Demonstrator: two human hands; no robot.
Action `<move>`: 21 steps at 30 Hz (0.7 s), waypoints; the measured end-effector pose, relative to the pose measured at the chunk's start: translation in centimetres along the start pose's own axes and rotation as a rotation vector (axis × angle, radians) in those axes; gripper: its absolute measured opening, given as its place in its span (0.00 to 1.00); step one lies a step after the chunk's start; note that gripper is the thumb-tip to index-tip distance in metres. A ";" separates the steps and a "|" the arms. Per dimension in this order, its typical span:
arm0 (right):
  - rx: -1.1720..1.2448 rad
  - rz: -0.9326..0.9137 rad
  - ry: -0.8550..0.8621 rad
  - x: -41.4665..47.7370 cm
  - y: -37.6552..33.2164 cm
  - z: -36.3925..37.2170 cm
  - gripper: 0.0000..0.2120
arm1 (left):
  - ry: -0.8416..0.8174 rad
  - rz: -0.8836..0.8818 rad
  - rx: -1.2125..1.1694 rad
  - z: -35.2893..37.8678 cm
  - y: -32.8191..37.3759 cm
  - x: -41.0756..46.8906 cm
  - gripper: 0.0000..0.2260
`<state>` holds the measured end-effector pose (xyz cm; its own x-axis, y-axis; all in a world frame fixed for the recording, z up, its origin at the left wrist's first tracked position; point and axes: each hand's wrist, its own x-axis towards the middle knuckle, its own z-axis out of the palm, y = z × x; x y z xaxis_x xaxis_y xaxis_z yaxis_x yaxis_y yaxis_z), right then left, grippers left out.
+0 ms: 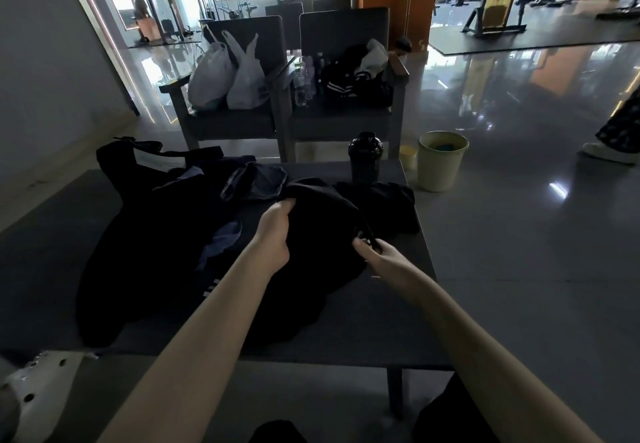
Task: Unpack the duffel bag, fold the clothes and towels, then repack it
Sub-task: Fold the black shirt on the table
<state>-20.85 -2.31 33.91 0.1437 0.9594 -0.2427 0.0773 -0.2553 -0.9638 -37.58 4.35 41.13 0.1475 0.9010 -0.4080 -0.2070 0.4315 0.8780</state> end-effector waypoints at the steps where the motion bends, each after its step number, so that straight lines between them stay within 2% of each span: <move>1: 0.108 -0.001 -0.050 -0.3 -0.2 0.7 0.08 | 0.023 -0.015 -0.034 -0.1 0.0 0.0 0.13; 4: 0.346 -0.063 -0.135 -0.6 -0.6 2.1 0.04 | 0.071 -0.012 -0.107 -0.5 0.1 0.2 0.15; 7: 0.407 -0.171 -0.033 -0.2 -1.5 2.3 0.04 | 0.124 0.010 -0.178 -1.7 0.5 0.9 0.15; 10: 0.265 -0.269 0.115 0.6 -2.7 1.2 0.08 | 0.295 0.104 0.106 -3.1 0.5 1.9 0.13; 11: 0.181 -0.305 0.129 0.8 -3.0 0.8 0.09 | 0.298 0.175 0.248 -3.5 0.3 2.2 0.16; 13: 0.039 -0.367 0.112 1.0 -3.7 0.2 0.10 | 0.155 0.380 0.550 -3.6 -0.1 2.0 0.28; 15: -0.071 -0.433 0.056 1.2 -4.3 -0.1 0.12 | -0.129 0.568 0.803 -2.6 -0.4 1.6 0.36; 17: -0.168 -0.461 0.008 1.3 -4.8 -0.2 0.16 | -0.385 0.629 0.984 -1.1 -0.7 1.2 0.40; 19: -0.264 -0.464 -0.005 1.3 -5.3 -0.4 0.15 | -0.469 0.608 1.073 0.2 -1.2 1.4 0.37; 21: -0.301 -0.427 -0.047 1.1 -5.4 -0.8 0.05 | -0.415 0.654 1.101 0.8 -1.6 1.9 0.23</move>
<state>-20.31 0.00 38.97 -0.0069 0.9882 0.1533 0.4008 0.1432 -0.9049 -36.20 5.34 39.10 0.6413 0.7617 0.0929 0.4989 -0.5059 0.7037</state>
